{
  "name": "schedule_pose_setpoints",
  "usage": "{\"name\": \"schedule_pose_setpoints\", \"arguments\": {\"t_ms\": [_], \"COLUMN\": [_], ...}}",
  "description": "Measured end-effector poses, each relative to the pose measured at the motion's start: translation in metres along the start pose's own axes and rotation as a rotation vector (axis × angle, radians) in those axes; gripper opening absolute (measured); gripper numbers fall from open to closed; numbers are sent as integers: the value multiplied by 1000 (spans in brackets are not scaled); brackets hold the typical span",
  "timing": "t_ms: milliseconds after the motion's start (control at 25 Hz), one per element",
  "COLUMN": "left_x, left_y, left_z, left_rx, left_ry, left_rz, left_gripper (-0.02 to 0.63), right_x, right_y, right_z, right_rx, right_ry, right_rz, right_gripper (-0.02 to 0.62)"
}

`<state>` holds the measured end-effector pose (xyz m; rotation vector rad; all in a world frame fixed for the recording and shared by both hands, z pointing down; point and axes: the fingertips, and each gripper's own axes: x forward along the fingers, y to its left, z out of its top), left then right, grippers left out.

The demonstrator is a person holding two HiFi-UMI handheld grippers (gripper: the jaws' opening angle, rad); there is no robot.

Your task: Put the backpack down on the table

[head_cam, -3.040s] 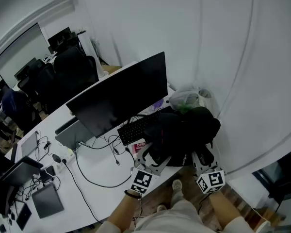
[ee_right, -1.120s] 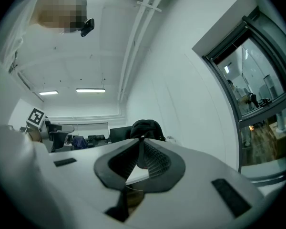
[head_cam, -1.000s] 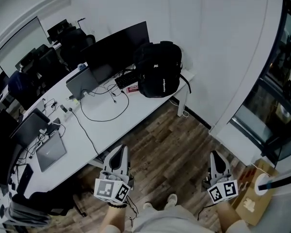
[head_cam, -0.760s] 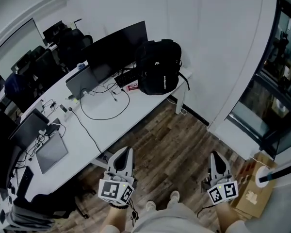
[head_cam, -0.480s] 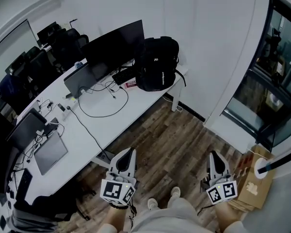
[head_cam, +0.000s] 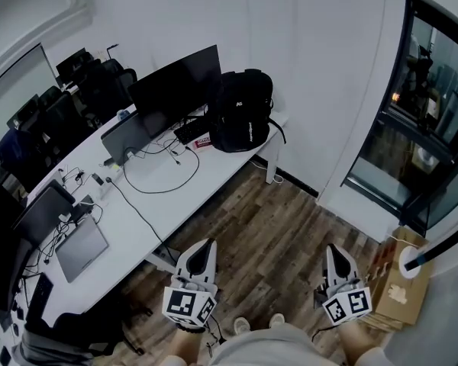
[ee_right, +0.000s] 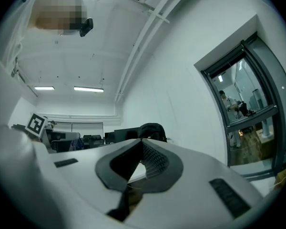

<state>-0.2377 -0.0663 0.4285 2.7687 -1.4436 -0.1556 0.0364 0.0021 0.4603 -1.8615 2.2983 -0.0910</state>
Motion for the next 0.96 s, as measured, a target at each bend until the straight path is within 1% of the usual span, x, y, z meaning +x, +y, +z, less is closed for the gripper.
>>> {"name": "schedule_pose_setpoints", "arguments": {"t_ms": [200,400,640,960], "left_x": [2,3,0,2], "left_y": [-21,-31,-35,-40], "left_z": [2,2,5,1], "left_rx": [8,32,34,34], "left_ry": [-17,-21,-16,-18], "left_rz": [7,10,31,25], "left_gripper": [8,9,9,9], "right_x": [-9,-12,-12,-13], "right_y": [0,-4,-6,-9], "right_z": [8,11,11,12], "right_rx": [-14,-12,-5,-1], "right_ry": [2,-3,-7,-4], "right_rz": [37,47,63,69], "right_gripper": [15,15,14,14]}}
